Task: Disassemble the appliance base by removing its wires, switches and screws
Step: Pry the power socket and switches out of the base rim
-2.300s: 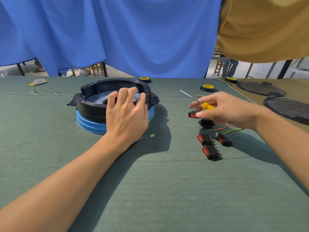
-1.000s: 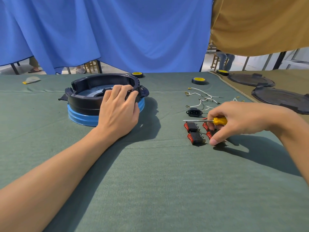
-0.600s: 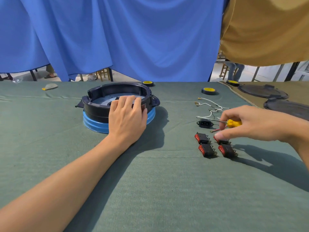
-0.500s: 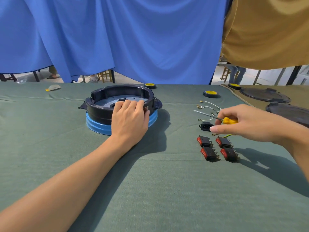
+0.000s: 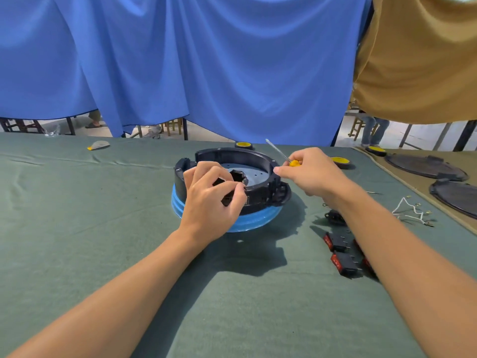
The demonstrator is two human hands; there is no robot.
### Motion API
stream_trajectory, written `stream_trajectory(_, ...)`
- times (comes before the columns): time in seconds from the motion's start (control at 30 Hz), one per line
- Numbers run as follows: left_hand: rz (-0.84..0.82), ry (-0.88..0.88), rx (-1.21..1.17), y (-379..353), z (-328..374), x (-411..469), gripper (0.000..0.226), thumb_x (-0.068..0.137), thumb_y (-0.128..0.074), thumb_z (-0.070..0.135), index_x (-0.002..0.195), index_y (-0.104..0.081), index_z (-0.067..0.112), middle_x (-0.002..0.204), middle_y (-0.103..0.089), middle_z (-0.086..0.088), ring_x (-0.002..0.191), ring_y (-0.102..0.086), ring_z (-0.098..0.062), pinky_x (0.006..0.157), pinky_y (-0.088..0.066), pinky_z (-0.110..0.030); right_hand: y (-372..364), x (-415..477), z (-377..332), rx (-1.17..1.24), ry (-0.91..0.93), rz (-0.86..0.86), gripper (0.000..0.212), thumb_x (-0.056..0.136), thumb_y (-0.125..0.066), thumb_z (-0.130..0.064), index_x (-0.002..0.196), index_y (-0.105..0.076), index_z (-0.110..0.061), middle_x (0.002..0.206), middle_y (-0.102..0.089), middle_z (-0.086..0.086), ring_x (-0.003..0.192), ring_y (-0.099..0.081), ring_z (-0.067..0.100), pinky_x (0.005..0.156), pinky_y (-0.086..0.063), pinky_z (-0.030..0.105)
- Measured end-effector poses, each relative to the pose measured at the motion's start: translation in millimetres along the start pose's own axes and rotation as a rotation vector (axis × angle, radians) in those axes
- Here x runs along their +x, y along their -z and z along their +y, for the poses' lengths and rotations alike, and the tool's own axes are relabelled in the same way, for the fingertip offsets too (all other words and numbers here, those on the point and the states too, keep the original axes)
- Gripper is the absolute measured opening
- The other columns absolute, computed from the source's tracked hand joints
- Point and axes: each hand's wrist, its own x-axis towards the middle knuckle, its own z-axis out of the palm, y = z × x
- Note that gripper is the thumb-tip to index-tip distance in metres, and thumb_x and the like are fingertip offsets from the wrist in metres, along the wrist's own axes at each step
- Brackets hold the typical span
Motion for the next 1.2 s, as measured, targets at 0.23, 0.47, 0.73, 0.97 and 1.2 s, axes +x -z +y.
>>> stream_trajectory(0.23, 0.012, 0.111, -0.033, -9, -6, 5, 0.037, 0.084, -0.066, 0.037, 0.056, -0.071, 0.013, 0.079, -0.064, 0.004, 0.090, -0.054, -0.020, 0.082, -0.026, -0.033, -23, 28, 14, 0.098, -0.133, 0.135, 0.019, 0.079, -0.076, -0.028, 0.080, -0.062, -0.016, 0.083, -0.063, 0.002, 0.082, -0.056, 0.026, 0.069, -0.051, 0.041)
stream_trajectory(0.47, 0.001, 0.216, -0.055, -17, -6, 12, 0.046, 0.083, -0.066, 0.040, 0.046, -0.060, 0.013, 0.081, -0.066, 0.007, 0.090, -0.057, -0.022, 0.083, -0.024, -0.036, -10, 29, 23, 0.314, -0.190, -0.087, 0.047, 0.083, -0.075, -0.019, 0.123, -0.050, -0.022, 0.108, -0.063, 0.009, 0.042, -0.047, 0.005, 0.039, -0.038, 0.022)
stream_trajectory(0.73, -0.018, 0.398, -0.136, -22, -22, 20, 0.039, 0.089, -0.058, 0.036, 0.053, -0.066, 0.024, 0.086, -0.063, 0.015, 0.100, -0.050, -0.010, 0.086, -0.025, -0.032, -8, 29, 23, 0.251, -0.171, -0.108, 0.064, 0.072, -0.085, -0.032, 0.125, -0.050, -0.023, 0.101, -0.063, -0.002, 0.057, -0.050, 0.006, 0.041, -0.037, 0.020)
stream_trajectory(0.97, -0.037, 0.682, -0.174, -25, -36, 27, 0.037, 0.081, -0.050, 0.030, 0.112, -0.065, 0.019, 0.136, -0.044, 0.010, 0.131, -0.033, -0.012, 0.102, -0.015, -0.018, -15, 26, 22, 0.241, -0.166, -0.101, 0.061, 0.071, -0.082, -0.050, 0.119, -0.050, -0.029, 0.095, -0.060, -0.013, 0.074, -0.058, 0.009, 0.048, -0.042, 0.021)
stream_trajectory(1.2, -0.056, 0.959, -0.364, -21, -34, 19, 0.070, 0.077, -0.048, 0.046, 0.142, -0.037, 0.021, 0.125, -0.056, 0.008, 0.120, -0.051, -0.017, 0.105, -0.036, -0.038, -16, 21, 22, 0.490, -0.225, -0.174, 0.032, 0.078, -0.081, -0.034, 0.100, -0.057, -0.026, 0.056, -0.067, -0.015, 0.039, -0.054, -0.002, 0.038, -0.040, 0.019)
